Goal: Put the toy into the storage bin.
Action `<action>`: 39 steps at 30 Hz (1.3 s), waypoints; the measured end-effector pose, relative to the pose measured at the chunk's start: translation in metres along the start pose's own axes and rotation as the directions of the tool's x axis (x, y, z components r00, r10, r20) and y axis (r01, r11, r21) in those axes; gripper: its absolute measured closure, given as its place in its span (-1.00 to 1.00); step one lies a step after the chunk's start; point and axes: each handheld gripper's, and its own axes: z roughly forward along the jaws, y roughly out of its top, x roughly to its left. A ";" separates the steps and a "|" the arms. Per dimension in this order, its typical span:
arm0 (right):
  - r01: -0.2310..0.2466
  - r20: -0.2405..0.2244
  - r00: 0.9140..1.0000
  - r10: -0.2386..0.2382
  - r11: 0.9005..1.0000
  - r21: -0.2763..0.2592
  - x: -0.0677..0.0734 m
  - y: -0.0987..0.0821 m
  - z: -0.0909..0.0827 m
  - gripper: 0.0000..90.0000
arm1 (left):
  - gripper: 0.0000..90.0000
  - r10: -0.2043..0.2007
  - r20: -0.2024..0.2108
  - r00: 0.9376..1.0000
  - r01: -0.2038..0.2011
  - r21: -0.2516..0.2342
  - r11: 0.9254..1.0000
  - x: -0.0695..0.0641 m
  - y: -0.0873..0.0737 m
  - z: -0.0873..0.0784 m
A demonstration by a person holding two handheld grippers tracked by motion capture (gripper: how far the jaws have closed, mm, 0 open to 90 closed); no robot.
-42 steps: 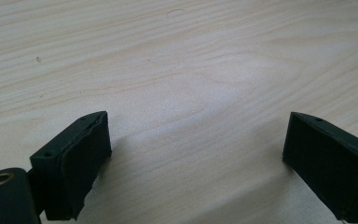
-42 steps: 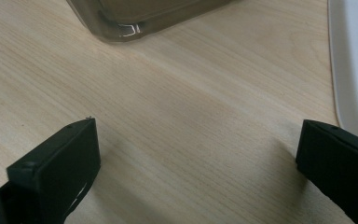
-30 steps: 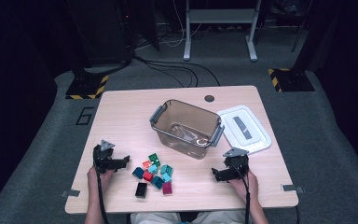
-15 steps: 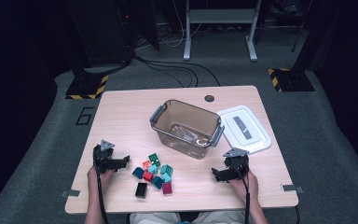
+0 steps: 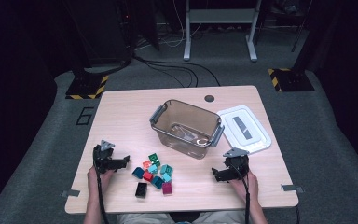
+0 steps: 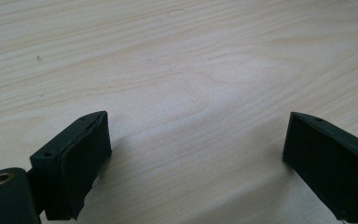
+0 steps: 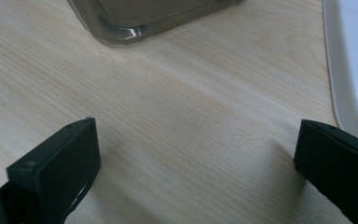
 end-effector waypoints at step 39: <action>0.008 -0.001 1.000 -0.008 1.000 -0.005 -0.002 0.000 0.001 -1.00 | -0.99 -0.006 0.153 0.988 0.005 0.007 1.000 -0.053 -0.006 -0.049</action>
